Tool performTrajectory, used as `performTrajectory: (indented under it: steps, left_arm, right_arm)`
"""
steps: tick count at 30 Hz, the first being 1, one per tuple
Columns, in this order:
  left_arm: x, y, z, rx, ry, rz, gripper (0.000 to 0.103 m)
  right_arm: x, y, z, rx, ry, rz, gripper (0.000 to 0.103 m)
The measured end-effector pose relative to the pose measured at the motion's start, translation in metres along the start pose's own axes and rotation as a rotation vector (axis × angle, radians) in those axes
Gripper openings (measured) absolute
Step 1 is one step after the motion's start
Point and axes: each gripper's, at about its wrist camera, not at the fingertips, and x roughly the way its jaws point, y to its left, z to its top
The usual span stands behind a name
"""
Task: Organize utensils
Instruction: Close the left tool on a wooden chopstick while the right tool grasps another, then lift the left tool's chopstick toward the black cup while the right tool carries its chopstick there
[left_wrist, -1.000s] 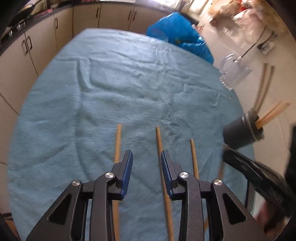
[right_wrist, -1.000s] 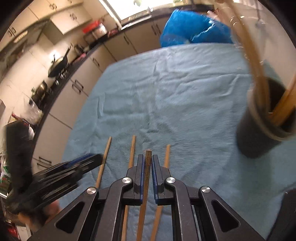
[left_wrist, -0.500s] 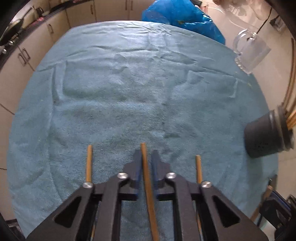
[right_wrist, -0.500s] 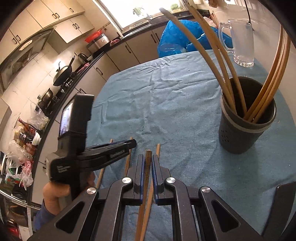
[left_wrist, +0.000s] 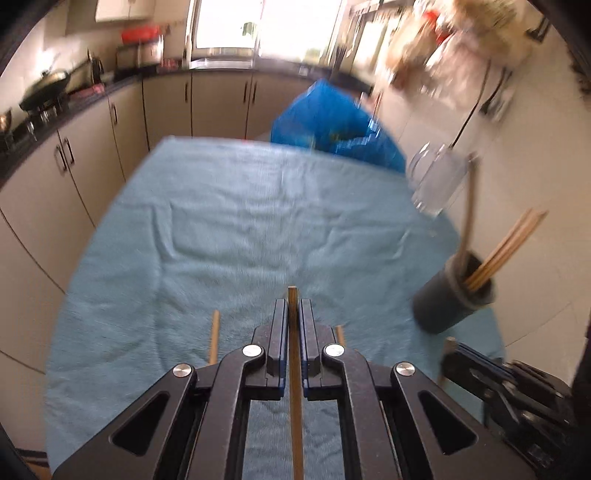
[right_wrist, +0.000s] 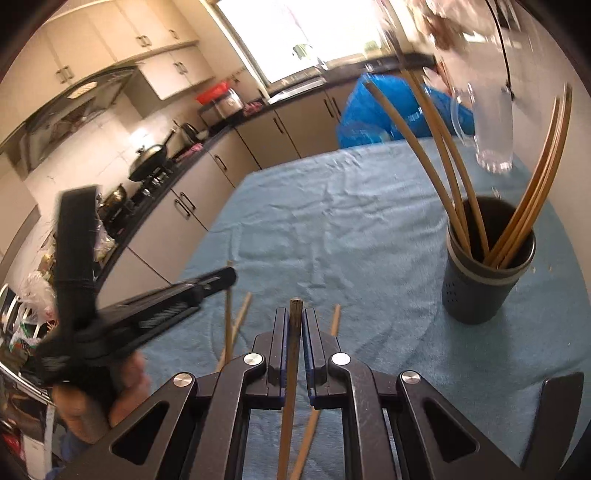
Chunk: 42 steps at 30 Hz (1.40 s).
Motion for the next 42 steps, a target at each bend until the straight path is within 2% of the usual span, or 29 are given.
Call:
performTrajectory:
  steps: [3, 6, 12, 21, 42]
  left_arm:
    - [-0.036, 0.001, -0.009, 0.010, -0.069, -0.001, 0.005]
    - [-0.055, -0.003, -0.011, 0.012, -0.112, 0.003, 0.005]
    - [-0.079, -0.006, -0.017, 0.016, -0.148, -0.024, 0.005]
    - [-0.101, -0.012, -0.021, 0.028, -0.182, -0.032, 0.005]
    - [-0.107, -0.014, -0.021, 0.027, -0.186, -0.037, 0.005]
  right_arm:
    - [-0.017, 0.012, -0.005, -0.045, -0.057, 0.009, 0.009]
    - [-0.034, 0.024, -0.011, -0.090, -0.124, 0.014, 0.008]
    - [-0.056, 0.041, -0.019, -0.139, -0.224, 0.027, 0.008]
    - [-0.080, 0.056, -0.027, -0.186, -0.321, 0.029, 0.008]
    - [-0.086, 0.048, -0.027, -0.172, -0.351, 0.025, 0.008]
